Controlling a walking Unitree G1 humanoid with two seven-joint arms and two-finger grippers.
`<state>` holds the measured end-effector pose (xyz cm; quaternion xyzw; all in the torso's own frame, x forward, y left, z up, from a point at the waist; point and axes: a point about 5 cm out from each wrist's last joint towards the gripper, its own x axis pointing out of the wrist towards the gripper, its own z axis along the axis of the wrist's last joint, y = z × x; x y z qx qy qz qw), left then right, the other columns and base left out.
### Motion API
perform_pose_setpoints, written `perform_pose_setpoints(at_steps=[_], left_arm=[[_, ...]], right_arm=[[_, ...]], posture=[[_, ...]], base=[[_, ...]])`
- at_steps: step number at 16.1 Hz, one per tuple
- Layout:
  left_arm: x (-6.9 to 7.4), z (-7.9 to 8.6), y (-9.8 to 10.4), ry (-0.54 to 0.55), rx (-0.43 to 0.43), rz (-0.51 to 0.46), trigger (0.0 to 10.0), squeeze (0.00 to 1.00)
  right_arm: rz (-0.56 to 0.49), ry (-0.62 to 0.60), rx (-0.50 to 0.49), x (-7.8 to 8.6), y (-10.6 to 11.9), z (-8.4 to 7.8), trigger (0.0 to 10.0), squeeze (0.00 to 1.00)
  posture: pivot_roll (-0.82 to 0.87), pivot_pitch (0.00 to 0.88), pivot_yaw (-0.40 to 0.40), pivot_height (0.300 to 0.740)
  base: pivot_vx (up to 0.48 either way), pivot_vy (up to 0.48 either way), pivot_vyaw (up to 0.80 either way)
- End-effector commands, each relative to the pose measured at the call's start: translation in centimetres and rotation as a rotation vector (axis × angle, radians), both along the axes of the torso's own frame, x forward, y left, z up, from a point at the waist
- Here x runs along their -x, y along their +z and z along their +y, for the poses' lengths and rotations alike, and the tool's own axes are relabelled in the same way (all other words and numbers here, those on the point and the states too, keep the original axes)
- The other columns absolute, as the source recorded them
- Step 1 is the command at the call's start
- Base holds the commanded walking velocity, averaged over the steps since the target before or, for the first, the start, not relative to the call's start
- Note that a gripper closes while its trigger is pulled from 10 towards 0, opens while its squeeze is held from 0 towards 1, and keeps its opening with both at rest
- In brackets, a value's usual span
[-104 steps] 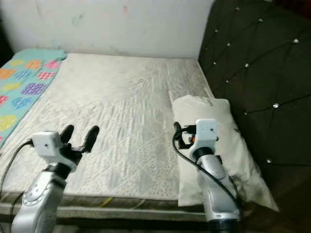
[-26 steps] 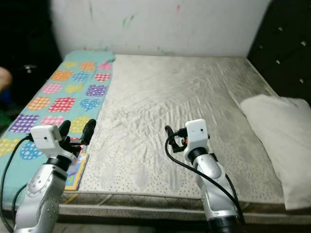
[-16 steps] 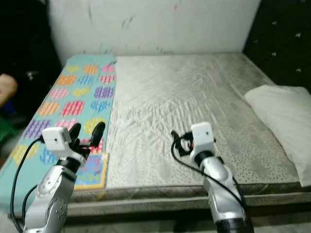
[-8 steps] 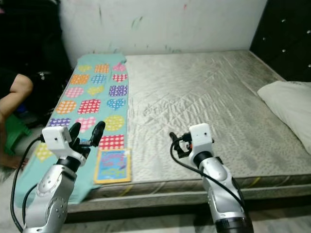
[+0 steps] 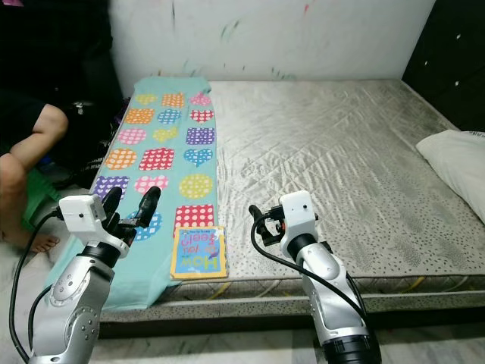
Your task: Clean up the room
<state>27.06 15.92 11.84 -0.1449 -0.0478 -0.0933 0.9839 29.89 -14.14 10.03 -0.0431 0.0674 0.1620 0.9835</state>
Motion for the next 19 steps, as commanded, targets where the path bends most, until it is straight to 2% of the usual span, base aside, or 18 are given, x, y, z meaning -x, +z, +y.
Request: perform_pose_setpoints(at_steps=[1,10,14,16,18,19], left_arm=[[-0.1,-0.1,0.5,-0.012,-0.007,-0.021,10.0,0.00],[-0.2,-0.1,0.4,-0.005,-0.004,-0.017,10.0,0.00],[-0.3,0.2,0.0,0.030,-0.007,0.018,10.0,0.00],[-0.4,0.2,-0.1,0.029,-0.003,0.023,10.0,0.00],[-0.4,0.1,0.0,0.024,-0.001,0.018,10.0,0.00],[-0.4,0.1,0.0,0.024,-0.001,0.019,10.0,0.00]], right_arm=[[-0.015,-0.005,0.007,-0.3,0.4,-0.3,10.0,0.00],[-0.011,0.021,-0.004,-0.3,0.3,-0.1,10.0,0.00],[0.025,-0.004,0.102,-0.2,-0.4,-1.5,10.0,0.00],[0.048,0.006,0.117,-0.2,-0.7,-1.7,10.0,0.00],[0.016,0.009,0.192,-0.2,-0.6,-1.5,10.0,0.00],[0.006,0.005,0.193,-0.3,-0.5,-1.4,10.0,0.00]], posture=[[-0.08,0.000,0.019,0.740],[-0.08,0.000,0.013,0.740],[-0.08,0.000,0.015,0.740],[-0.08,0.000,0.015,0.740],[-0.08,0.000,0.012,0.740],[-0.08,0.000,0.010,0.740]], base=[[0.322,0.000,0.00],[0.326,0.000,0.00],[0.000,0.000,0.00],[0.000,0.000,0.00],[0.000,0.405,0.00],[0.000,0.480,0.00]])
